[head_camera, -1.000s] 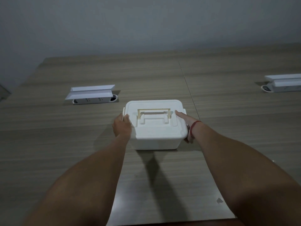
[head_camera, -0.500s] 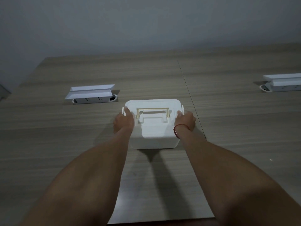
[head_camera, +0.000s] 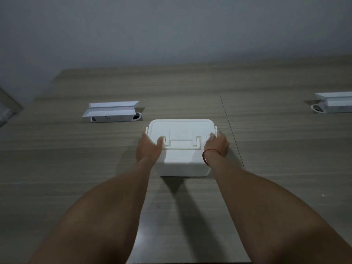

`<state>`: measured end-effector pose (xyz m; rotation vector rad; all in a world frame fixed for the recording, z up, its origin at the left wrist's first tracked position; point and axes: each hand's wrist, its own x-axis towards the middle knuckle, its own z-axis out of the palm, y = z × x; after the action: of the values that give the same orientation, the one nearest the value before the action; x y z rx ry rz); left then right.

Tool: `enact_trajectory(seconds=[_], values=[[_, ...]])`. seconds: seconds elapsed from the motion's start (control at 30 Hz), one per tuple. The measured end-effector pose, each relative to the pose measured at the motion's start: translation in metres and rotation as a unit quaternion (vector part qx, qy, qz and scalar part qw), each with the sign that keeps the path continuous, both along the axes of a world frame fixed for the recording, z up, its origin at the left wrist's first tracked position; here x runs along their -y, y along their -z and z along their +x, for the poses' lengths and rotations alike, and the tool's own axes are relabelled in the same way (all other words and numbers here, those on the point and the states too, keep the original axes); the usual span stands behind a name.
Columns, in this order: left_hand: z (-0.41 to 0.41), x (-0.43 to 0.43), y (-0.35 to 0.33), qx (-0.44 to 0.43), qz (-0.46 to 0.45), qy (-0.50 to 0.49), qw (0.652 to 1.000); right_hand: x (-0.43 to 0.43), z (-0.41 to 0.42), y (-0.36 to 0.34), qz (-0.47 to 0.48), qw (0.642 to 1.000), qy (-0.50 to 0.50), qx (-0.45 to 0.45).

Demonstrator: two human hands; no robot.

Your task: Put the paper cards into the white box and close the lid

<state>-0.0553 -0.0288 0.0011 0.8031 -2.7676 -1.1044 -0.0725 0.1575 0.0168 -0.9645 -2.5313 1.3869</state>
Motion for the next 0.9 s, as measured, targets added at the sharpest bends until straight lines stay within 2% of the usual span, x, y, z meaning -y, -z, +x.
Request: enact_trajectory(seconds=[0.2,0.57,0.73,0.9], values=[[-0.032,0.016,0.002,-0.01,-0.005,-0.006,1.0,0.015,-0.033,-0.001,-0.005,1.0,-0.006,-0.011],[-0.153,0.051,0.0,-0.003,0.0,0.014,1.0,0.049,-0.156,-0.002,0.008,1.0,0.002,-0.007],[-0.158,0.052,-0.002,0.008,0.016,0.017,1.0,0.046,-0.16,-0.001,0.022,0.999,-0.026,0.015],[-0.128,0.046,-0.007,0.009,0.051,-0.009,0.999,0.043,-0.124,-0.008,0.045,0.996,-0.077,-0.002]])
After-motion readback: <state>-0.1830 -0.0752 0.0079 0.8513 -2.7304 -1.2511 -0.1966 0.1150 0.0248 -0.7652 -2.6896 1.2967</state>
